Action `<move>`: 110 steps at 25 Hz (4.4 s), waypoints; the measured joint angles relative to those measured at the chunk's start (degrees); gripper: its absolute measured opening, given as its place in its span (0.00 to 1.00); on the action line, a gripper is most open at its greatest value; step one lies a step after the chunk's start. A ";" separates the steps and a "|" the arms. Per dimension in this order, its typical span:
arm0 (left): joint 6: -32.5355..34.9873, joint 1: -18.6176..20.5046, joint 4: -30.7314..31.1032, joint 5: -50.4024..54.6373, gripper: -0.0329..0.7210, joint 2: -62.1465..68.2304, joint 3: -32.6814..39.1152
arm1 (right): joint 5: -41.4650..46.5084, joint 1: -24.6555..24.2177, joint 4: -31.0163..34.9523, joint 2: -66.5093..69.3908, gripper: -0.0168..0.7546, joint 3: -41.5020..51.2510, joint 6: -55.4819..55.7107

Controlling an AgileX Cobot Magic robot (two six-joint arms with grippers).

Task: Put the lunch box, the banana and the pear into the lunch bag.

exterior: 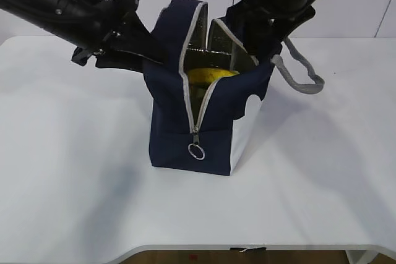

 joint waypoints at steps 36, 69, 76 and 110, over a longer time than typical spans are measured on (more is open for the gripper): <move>-4.20 3.84 19.39 14.67 0.40 -10.82 0.00 | 0.44 0.00 10.60 -10.30 0.66 -4.45 0.14; -7.91 3.26 21.37 15.29 0.37 -14.17 0.00 | -54.81 1.76 11.85 -63.32 0.56 71.43 -18.60; -7.91 3.26 20.52 15.29 0.37 -14.17 0.00 | -57.57 1.76 13.53 -65.77 0.56 75.31 -18.79; -10.10 3.26 21.94 15.29 0.36 -14.17 0.00 | -133.85 1.76 -16.29 -16.47 0.56 93.68 9.22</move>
